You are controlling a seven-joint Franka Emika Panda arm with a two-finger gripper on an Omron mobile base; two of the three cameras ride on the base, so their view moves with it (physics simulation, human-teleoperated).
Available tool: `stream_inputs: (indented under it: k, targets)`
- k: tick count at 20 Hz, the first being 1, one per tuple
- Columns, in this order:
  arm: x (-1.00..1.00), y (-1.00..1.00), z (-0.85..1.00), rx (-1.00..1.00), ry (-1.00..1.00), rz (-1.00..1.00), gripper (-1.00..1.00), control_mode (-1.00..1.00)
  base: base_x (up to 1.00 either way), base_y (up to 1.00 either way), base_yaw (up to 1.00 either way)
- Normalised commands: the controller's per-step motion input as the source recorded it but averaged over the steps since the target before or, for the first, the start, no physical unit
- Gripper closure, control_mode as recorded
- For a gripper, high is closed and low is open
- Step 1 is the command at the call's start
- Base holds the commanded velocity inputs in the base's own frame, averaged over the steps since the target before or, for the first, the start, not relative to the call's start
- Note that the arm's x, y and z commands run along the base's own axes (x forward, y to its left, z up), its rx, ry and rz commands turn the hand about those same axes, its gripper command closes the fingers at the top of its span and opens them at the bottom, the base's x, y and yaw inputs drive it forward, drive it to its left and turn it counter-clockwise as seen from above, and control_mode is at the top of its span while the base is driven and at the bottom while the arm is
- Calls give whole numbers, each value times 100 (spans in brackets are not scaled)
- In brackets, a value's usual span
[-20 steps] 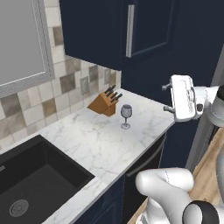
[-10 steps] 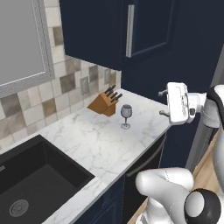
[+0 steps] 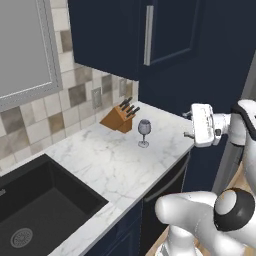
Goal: Retrieve the wine glasses from the counter and place one next to each plate.
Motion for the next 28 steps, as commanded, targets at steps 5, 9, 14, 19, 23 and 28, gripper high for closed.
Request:
stream_inputs:
  k: [5, 9, 14, 19, 23, 28]
  targets:
    - [70, -7, -52, 0, 15, 0, -100, -100, 0, 0, 0]
    - [67, 0, -47, 0, 21, 0, -100, -100, 0, 0, 0]
    - [58, 7, -41, 0, 8, 0, -100, -100, 0, 0, 0]
    - [49, 6, -41, 0, 0, 0, -100, -100, 0, 0, 0]
    - [64, 2, -39, 0, 3, 0, -100, -100, 0, 0, 0]
    - [50, 4, -25, 0, 4, 0, -100, -100, 0, 0, 0]
